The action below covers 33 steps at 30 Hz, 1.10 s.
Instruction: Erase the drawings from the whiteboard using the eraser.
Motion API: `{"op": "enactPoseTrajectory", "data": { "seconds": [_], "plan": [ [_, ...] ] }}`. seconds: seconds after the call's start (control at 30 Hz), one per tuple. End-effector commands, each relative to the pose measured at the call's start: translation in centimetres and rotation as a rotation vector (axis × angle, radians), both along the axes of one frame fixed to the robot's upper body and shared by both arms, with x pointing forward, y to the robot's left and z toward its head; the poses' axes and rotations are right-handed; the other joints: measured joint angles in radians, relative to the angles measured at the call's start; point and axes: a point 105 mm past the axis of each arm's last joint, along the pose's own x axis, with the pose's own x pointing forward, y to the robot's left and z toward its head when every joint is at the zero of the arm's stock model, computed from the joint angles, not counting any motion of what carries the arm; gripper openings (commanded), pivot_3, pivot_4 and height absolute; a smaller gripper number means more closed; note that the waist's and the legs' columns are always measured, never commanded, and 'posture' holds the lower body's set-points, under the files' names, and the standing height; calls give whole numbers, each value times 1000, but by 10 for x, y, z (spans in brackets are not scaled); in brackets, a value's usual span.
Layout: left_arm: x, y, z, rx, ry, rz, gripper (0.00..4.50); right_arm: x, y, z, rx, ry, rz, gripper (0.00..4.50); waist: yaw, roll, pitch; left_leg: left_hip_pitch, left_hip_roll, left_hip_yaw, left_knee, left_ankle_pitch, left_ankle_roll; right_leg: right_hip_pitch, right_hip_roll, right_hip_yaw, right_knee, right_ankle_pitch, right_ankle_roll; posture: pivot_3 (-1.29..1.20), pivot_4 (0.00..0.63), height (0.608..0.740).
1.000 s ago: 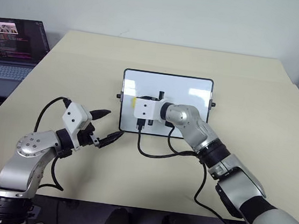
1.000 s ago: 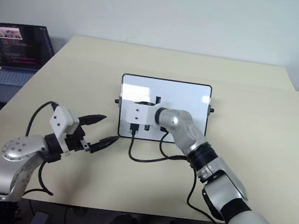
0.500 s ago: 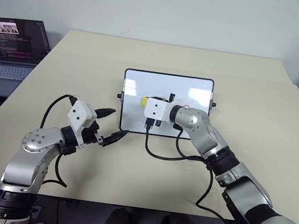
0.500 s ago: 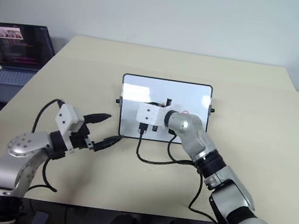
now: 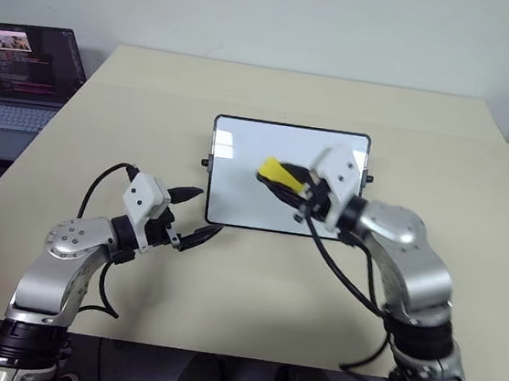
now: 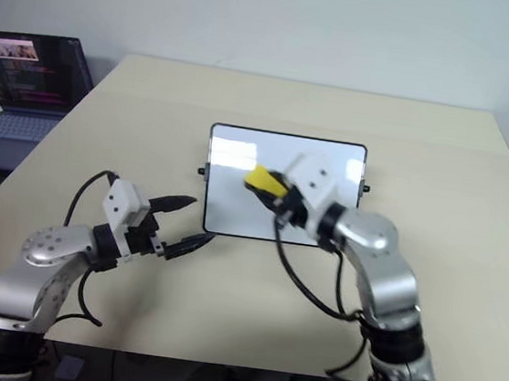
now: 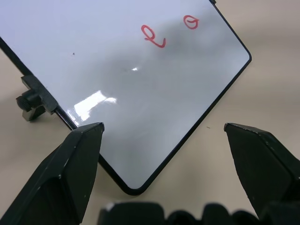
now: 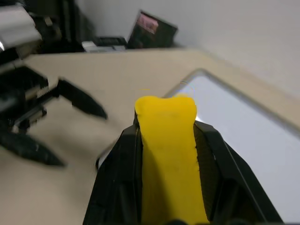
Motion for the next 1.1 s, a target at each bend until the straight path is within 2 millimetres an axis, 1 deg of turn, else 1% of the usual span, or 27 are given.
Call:
{"op": "enactPoseTrajectory", "data": {
  "seconds": [0.03,0.1,0.13,0.23,0.3,0.5,0.53,0.63,0.77,0.83,0.93,1.0,1.07,1.1],
  "plan": [
    [2,-4,13,-5,-50,-26,4500,-18,-20,-17,-57,29,-34,1175,-1,1,0,0,0,0,0,0,0,0,0,0,-1,0,0,0,150,740],
    [3,-7,16,-5,-55,-44,4500,-25,-31,-39,-170,39,-59,1175,-3,1,1,0,0,0,0,0,0,0,0,0,-1,0,0,0,150,740],
    [3,-8,17,-5,-57,-52,4500,-28,-34,-46,-212,36,-62,1175,-5,1,1,0,0,1,0,0,0,0,0,0,-1,0,0,0,150,740],
    [4,-13,23,-11,-68,-74,4500,-31,-36,-58,-303,-4,-62,1175,-13,0,1,2,0,2,0,0,0,0,1,2,0,0,0,0,150,740],
    [5,-16,26,-13,-77,-90,4500,-28,-35,-56,-306,-35,-75,1175,-13,0,1,3,1,2,0,0,0,1,3,2,1,0,1,0,150,740],
    [7,-14,26,-4,-76,-91,4500,-15,-24,-31,-175,-96,-114,1175,-11,0,1,3,1,2,0,0,0,1,4,3,2,0,1,0,150,740],
    [7,-13,25,0,-74,-88,4500,-9,-21,-27,-164,-114,-126,1175,-10,0,1,3,1,2,0,0,0,1,4,2,1,0,1,0,150,740],
    [7,-12,23,13,-74,-82,4500,19,-10,-13,-226,-235,-165,1175,-11,0,2,3,1,2,1,0,0,1,3,3,2,0,1,0,150,740],
    [6,-12,23,9,-77,-77,4500,49,2,4,-258,-337,-221,1175,-8,0,2,4,1,1,1,0,0,1,3,2,3,0,1,0,150,740],
    [5,-13,22,8,-78,-76,4500,61,7,9,-278,-370,-234,1175,-8,0,2,3,1,2,1,0,0,1,3,2,3,0,0,0,150,740],
    [3,-14,22,6,-78,-77,4500,75,14,11,-316,-410,-246,1175,-8,0,2,2,1,2,1,0,0,1,2,2,1,0,0,0,150,740],
    [3,-14,21,4,-79,-74,4500,80,16,8,-337,-418,-245,1175,-7,0,2,2,1,2,1,0,0,1,2,2,1,0,0,0,150,740],
    [2,-14,21,0,-80,-69,4500,79,17,-10,-400,-383,-208,1175,-6,0,2,1,1,2,1,0,0,0,2,2,0,0,0,0,150,740],
    [2,-14,21,-1,-79,-68,4500,75,19,-22,-431,-344,-169,1175,-6,0,2,1,1,2,1,0,0,0,2,2,0,0,0,0,150,740]
  ]
}}
